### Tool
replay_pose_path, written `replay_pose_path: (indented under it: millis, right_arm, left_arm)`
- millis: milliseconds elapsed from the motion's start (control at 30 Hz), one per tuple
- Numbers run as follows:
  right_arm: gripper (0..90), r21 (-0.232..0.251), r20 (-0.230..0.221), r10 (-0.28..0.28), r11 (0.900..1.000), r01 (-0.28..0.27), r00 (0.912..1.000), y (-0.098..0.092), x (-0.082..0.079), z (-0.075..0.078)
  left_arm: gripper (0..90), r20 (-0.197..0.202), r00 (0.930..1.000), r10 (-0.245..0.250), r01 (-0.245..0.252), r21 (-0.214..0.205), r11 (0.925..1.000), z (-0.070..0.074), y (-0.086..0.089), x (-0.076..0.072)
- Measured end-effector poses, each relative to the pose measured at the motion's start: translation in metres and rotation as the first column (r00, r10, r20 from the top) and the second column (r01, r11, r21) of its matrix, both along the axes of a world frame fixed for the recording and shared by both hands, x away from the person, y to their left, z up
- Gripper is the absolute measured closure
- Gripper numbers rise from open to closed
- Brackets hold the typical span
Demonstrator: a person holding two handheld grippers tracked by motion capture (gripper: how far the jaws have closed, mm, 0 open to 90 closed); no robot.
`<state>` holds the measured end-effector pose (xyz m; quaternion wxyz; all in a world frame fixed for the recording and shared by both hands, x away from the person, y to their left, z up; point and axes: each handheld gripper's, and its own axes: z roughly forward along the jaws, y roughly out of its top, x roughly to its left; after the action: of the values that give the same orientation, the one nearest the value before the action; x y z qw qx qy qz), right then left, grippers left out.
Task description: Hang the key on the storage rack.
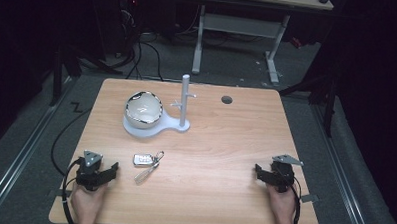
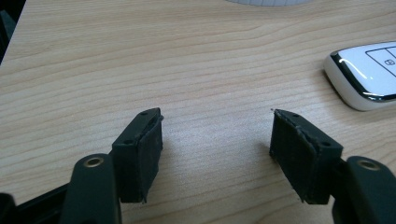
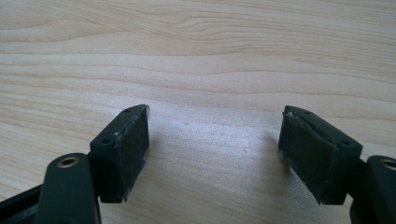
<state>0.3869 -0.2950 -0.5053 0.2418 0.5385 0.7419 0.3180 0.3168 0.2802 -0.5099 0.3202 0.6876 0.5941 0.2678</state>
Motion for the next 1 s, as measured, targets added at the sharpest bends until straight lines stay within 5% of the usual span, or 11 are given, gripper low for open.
replay_pose_path:
  millis: [1000]
  right_arm:
    - [24.6,0.000,0.000,0.000,1.0000,0.000,1.0000,0.0000,-0.0002,0.0000]
  left_arm:
    - [28.4,-0.007,0.9999,-0.011,0.011,-0.003,0.9999,-0.0001,-0.0013,0.0001]
